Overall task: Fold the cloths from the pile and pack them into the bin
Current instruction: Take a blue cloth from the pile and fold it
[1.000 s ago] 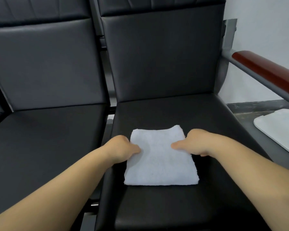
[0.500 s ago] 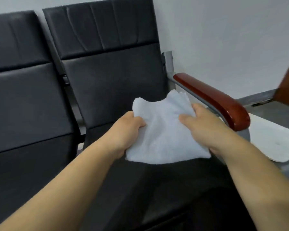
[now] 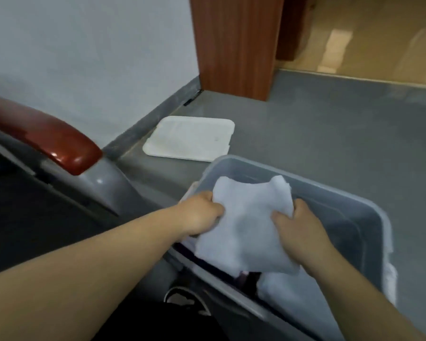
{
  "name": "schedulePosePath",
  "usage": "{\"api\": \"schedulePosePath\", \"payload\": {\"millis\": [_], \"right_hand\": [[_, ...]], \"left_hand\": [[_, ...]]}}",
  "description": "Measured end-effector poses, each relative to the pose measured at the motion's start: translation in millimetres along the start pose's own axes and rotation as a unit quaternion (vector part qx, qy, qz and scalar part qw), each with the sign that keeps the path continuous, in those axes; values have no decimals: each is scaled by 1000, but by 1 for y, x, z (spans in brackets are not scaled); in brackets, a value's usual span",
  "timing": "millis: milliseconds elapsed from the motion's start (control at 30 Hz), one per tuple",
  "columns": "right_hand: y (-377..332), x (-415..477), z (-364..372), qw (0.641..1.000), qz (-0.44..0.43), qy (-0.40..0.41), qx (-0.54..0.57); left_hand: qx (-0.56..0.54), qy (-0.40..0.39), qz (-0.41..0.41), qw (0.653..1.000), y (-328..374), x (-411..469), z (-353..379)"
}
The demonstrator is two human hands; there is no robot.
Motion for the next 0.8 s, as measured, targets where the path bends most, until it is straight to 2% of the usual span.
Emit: {"api": "schedulePosePath", "payload": {"millis": [200, 300, 433, 533, 633, 667, 733, 767, 800], "right_hand": [[88, 25, -41, 992, 110, 45, -49], [128, 34, -43, 982, 171, 34, -79], [180, 38, -33, 954, 243, 34, -172], [186, 33, -26, 937, 217, 55, -268], [163, 25, -25, 919, 110, 99, -365], [157, 22, -19, 931, 81, 67, -349], [152, 11, 8, 957, 56, -82, -273], [152, 2, 25, 949, 53, -151, -270], [153, -5, 39, 935, 43, -186, -300]], "left_hand": [[61, -107, 10, 992, 1, 49, 109], [84, -161, 6, 983, -18, 47, 151], [122, -242, 42, 962, -32, 29, 187], [170, -271, 61, 946, -36, 18, 186], [229, -287, 97, 925, -34, 11, 171], [249, -290, 118, 916, -31, 11, 167], [267, -294, 148, 906, -26, 9, 157], [278, -304, 155, 898, -27, 7, 154], [299, -322, 158, 884, -30, 5, 154]]}}
Point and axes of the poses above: each hand's wrist, its own x-axis towards the middle knuckle, its own z-axis out of the palm, y = z × x, the point moved 9 cm from there along x, towards the middle knuckle, and after that the axes turned 14 degrees about z, right-handed, at the moved point
